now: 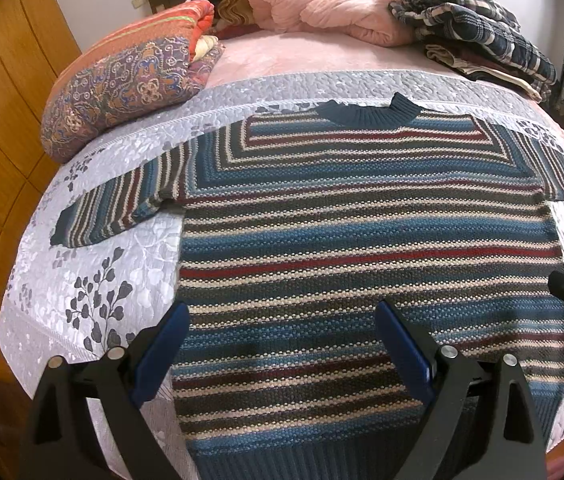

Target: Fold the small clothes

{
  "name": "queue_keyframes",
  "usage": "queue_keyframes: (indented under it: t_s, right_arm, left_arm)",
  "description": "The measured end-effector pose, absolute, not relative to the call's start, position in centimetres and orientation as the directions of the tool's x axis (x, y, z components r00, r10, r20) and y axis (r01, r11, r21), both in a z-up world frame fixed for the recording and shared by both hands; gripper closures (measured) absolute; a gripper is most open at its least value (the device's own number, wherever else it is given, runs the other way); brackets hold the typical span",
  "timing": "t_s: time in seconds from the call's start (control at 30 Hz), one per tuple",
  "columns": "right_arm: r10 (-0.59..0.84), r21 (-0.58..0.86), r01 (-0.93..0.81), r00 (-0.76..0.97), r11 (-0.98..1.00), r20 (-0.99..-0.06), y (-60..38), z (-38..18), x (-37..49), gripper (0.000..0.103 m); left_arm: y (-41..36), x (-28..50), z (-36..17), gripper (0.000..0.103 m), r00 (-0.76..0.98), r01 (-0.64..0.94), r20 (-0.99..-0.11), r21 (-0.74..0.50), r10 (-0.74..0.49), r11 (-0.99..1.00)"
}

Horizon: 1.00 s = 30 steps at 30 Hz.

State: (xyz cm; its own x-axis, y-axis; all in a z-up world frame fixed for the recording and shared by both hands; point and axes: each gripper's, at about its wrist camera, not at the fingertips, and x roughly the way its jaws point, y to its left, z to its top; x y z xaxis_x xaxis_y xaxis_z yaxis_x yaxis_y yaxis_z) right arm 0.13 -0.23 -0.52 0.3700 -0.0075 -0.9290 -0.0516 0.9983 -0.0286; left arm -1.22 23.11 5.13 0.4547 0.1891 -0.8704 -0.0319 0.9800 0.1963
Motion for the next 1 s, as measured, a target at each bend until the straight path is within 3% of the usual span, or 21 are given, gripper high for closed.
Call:
queue_keyframes:
  t_s: [1.0]
  right_arm:
    - [0.007,-0.015,-0.055,0.379,0.998,-0.925,-0.07,0.0,0.2,0.003]
  left_arm:
    - [23.34,-1.23,5.09,0.009,0.454,-0.043,-0.871,0.19,0.188,0.981]
